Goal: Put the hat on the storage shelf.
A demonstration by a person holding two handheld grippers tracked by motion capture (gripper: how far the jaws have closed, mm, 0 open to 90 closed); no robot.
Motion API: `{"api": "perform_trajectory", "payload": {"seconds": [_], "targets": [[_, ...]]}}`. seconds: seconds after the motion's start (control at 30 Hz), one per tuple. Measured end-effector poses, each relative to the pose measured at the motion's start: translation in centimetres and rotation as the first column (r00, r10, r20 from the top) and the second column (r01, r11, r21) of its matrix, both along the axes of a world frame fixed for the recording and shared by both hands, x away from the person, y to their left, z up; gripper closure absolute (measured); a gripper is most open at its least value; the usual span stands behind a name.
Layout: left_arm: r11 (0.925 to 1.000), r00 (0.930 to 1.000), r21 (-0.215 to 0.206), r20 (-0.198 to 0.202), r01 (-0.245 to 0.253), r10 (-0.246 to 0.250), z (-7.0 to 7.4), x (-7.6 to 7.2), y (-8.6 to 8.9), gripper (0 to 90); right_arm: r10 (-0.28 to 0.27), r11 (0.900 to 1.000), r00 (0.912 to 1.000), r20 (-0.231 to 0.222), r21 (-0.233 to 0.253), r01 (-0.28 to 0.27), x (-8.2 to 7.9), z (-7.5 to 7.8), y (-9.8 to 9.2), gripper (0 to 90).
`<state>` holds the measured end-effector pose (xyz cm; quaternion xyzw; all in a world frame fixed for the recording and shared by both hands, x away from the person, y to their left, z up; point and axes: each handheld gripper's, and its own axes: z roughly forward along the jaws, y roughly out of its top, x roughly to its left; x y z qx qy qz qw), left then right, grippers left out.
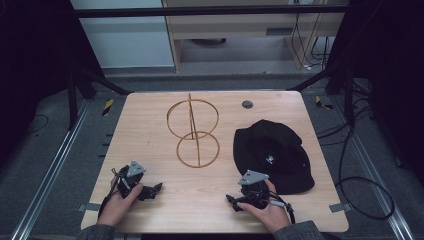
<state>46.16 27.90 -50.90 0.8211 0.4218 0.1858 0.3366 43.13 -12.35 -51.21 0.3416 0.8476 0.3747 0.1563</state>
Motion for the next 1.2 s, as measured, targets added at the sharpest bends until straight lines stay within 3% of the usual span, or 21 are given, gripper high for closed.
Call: {"api": "perform_trajectory", "payload": {"seconds": [0.47,0.6,0.73,0.83,0.87,0.9,1.1,1.13,1.17,1.2], "targets": [[1.0,1.0,-0.001,0.002,-0.006,0.006,0.0,0.0,0.0,0.0,-0.023,1.0,0.9997,-0.004,-0.008,0.023,-0.3,0.0,0.5,7.6],[1.0,1.0,0.001,0.002,-0.005,0.005,0.0,0.0,0.0,0.0,-0.005,1.0,0.9997,-0.026,-0.01,0.005,-0.7,0.4,1.0,8.2],[1.0,1.0,0.003,0.001,-0.006,0.006,0.0,0.0,0.0,0.0,0.019,0.999,0.9996,-0.02,-0.026,-0.019,-0.8,1.4,1.4,7.9],[1.0,1.0,0.002,0.0,-0.006,0.006,0.0,-0.1,0.0,0.0,0.045,0.997,0.9987,-0.022,-0.064,-0.047,-0.7,3.3,1.6,7.3],[1.0,1.0,0.002,0.0,-0.006,0.006,0.0,-0.1,0.0,0.0,0.045,0.997,0.9987,-0.022,-0.064,-0.047,-0.7,3.3,1.6,7.3],[1.0,1.0,0.002,0.0,-0.005,0.005,0.0,-0.1,0.0,0.0,0.061,0.993,0.9981,-0.006,-0.099,-0.061,-0.5,4.5,1.5,7.0],[1.0,1.0,0.001,0.002,-0.006,0.006,0.0,-0.1,0.0,0.0,0.077,0.987,0.997,0.007,-0.144,-0.075,0.3,8.7,0.6,7.2],[1.0,1.0,0.001,0.002,-0.006,0.006,0.0,-0.1,0.0,0.0,0.077,0.987,0.997,0.007,-0.144,-0.075,0.3,8.7,0.6,7.2],[1.0,1.0,0.0,0.001,-0.007,0.007,0.0,-0.1,-0.1,0.0,0.077,0.985,0.9969,0.017,-0.155,-0.074,0.5,10.2,0.2,7.1],[1.0,1.0,0.0,0.001,-0.007,0.007,0.0,-0.1,-0.1,0.0,0.077,0.985,0.9969,0.017,-0.155,-0.074,0.5,10.2,0.2,7.1]]}}
